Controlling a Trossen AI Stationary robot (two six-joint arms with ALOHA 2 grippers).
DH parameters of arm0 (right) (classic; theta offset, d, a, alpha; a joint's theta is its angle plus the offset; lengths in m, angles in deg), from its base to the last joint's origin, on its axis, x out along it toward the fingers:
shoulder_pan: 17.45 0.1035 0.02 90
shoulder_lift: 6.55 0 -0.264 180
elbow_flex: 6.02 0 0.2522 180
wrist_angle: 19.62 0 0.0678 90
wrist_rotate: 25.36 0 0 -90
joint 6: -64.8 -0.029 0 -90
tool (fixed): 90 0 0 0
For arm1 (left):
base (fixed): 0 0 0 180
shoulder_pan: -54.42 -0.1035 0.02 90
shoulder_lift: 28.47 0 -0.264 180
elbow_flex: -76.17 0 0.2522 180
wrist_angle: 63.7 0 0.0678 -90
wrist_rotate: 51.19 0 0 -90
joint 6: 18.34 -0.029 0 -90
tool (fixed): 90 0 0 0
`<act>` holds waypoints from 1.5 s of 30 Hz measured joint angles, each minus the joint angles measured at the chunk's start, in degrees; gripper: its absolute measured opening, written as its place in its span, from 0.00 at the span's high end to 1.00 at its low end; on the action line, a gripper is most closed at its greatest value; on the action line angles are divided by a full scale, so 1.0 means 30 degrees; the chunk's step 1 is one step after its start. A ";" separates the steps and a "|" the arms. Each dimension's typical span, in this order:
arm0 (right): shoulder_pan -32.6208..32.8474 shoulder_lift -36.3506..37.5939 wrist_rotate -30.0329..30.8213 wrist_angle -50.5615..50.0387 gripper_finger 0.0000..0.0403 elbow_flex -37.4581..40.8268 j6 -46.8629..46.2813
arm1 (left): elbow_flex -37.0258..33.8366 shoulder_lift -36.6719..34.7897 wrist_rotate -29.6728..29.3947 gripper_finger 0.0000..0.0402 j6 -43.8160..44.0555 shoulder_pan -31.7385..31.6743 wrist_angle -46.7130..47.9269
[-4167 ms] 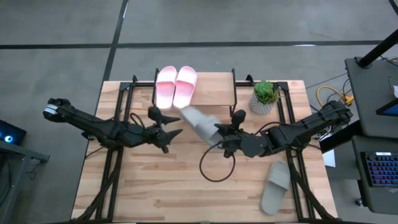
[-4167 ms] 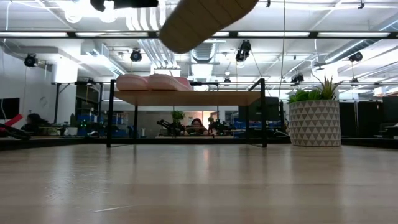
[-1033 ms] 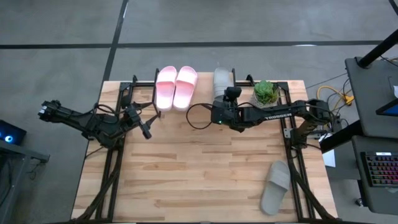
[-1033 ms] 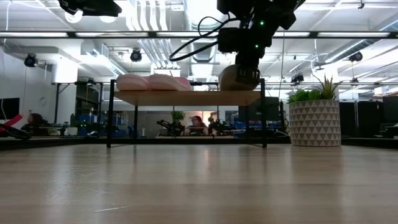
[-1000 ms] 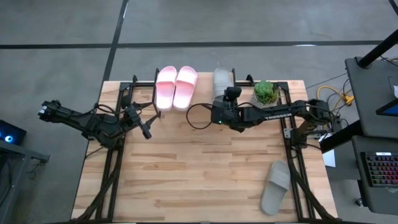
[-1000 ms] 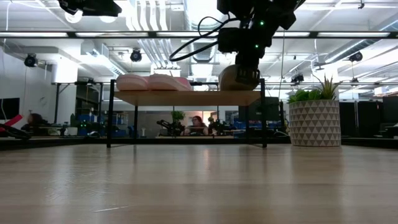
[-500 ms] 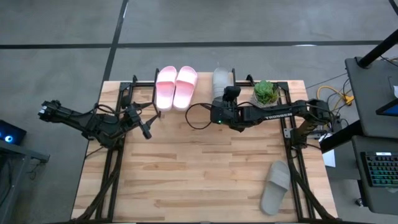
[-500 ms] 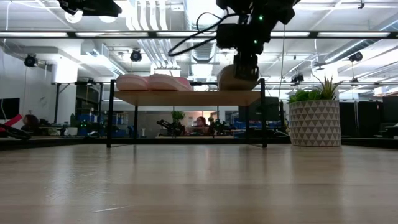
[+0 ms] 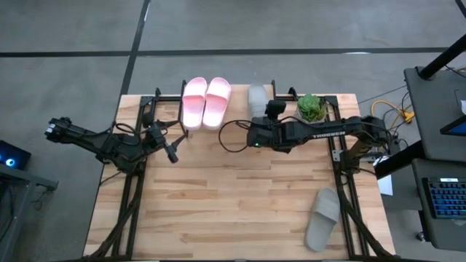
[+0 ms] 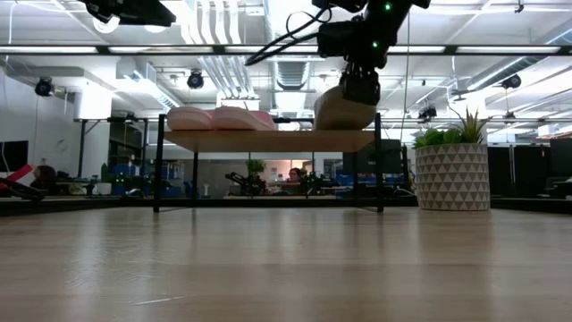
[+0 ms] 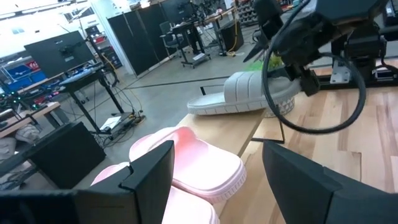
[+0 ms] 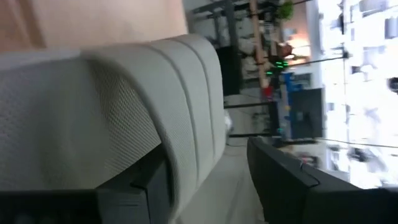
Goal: Pick and place slides into the shelf
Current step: Put the left gray slipper on the shelf
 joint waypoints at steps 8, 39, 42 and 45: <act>-0.0007 0.0007 -0.2637 -0.0038 0.53 -0.0608 -0.0699 | -0.0186 -0.0015 0.0000 0.43 0.0007 0.0007 -0.0023; 0.0036 0.0007 -0.6535 -0.1435 0.56 -0.1494 -0.0079 | -0.0222 -0.0051 0.0000 0.43 0.0000 0.0001 -0.0023; 0.0036 0.0007 -0.7247 -0.1695 0.66 -0.1313 -0.0449 | -0.0222 -0.0018 0.0002 0.43 0.0000 0.0004 -0.0023; 0.0173 -0.0018 -0.7225 -0.1858 0.80 -0.1187 -0.0717 | -0.0222 -0.0015 0.0000 0.43 0.0000 0.0000 -0.0023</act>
